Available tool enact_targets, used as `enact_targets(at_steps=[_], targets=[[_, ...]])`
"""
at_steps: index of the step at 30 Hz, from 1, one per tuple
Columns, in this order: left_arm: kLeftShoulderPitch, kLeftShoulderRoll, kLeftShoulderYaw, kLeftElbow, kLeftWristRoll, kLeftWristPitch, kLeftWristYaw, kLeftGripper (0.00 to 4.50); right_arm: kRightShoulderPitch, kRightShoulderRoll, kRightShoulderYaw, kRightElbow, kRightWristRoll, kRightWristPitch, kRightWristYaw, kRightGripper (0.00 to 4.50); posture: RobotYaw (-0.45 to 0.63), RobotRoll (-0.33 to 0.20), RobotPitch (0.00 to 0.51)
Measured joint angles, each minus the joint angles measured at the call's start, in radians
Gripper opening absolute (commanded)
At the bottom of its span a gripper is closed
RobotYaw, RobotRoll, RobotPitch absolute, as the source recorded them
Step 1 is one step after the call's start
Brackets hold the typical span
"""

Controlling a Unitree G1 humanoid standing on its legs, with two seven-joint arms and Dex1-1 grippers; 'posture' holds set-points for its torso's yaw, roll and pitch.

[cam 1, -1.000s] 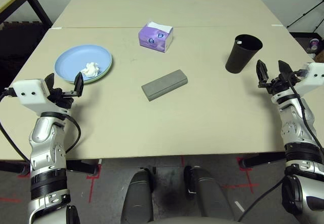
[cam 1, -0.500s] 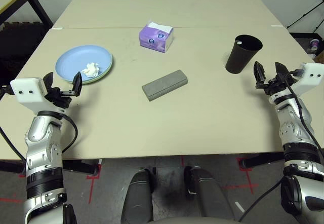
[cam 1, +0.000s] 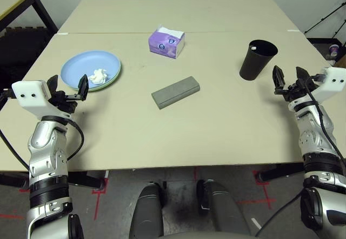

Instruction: Organize and tidy the items on the table.

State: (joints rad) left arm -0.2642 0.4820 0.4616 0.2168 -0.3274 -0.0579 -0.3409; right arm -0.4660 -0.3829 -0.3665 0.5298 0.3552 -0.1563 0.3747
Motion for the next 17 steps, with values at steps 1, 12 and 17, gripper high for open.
enact_targets(at_steps=[1, 12, 17], targets=[[0.000, 0.000, 0.000, 0.000, 0.000, 0.000, 0.000, 4.50, 0.000, -0.001, 0.000, 0.000, 0.000, 0.000, 0.000, 4.48, -0.02, 0.000, 0.095], [0.000, -0.006, 0.000, 0.000, -0.006, 0.000, 0.003, 4.50, -0.001, -0.010, 0.000, 0.003, -0.004, -0.007, 0.009, 4.48, -0.01, 0.000, 0.100], [0.004, -0.007, 0.000, 0.000, -0.008, 0.000, 0.003, 4.50, -0.002, -0.012, 0.000, 0.009, -0.005, -0.008, 0.018, 4.48, -0.01, 0.000, 0.107]])
